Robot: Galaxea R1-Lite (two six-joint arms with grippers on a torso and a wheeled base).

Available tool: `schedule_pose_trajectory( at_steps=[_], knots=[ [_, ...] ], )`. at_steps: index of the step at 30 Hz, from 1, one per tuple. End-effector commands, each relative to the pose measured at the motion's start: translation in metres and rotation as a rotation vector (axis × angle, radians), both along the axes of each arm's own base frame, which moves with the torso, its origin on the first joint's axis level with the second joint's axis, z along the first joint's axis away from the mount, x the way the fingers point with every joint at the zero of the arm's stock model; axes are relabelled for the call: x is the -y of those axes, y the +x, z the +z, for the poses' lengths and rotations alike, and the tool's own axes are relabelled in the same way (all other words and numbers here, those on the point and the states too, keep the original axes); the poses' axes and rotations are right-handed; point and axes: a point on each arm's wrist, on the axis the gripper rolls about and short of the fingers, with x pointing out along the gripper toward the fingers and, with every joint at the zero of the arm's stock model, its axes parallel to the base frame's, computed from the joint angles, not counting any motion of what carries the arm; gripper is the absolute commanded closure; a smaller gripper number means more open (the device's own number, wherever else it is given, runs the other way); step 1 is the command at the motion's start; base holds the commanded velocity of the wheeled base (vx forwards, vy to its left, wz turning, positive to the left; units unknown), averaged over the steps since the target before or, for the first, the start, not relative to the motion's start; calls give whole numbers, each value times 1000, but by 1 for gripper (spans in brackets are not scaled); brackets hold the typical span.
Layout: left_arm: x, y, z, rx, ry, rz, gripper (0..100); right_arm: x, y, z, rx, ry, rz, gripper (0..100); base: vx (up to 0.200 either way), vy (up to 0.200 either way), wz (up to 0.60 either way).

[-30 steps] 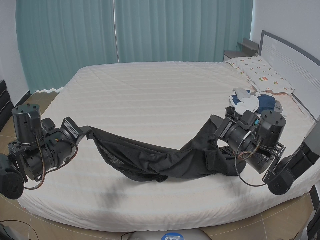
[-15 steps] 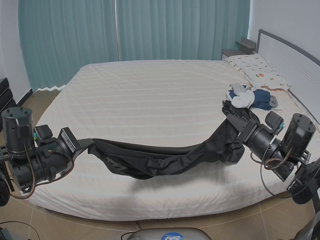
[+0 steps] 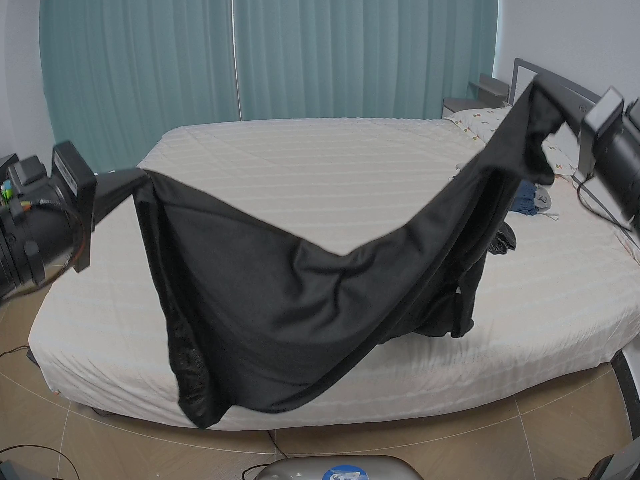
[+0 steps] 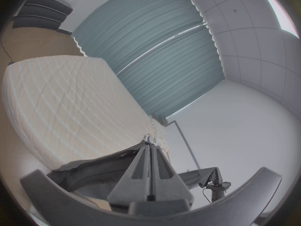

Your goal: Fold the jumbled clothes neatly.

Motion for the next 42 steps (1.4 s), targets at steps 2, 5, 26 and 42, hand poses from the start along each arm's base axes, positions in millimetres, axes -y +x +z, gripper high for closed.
schedule_pose_trajectory(
  at_steps=[2, 5, 26, 42],
  knots=[
    [-2, 50, 41, 67, -46, 126, 100, 8, 59, 68, 92, 51, -171, 100, 0, 0, 0],
    [1, 74, 36, 30, -59, 150, 100, -4, 97, 61, 61, 48, -221, 100, 0, 0, 0],
    [24, 187, -50, -223, 25, 170, 100, -17, 217, -21, -80, -50, -257, 100, 162, 0, 0],
    [30, 289, -141, -351, 66, 230, 100, -16, 277, -150, -308, -139, -302, 100, 50, 0, 0]
  ],
)
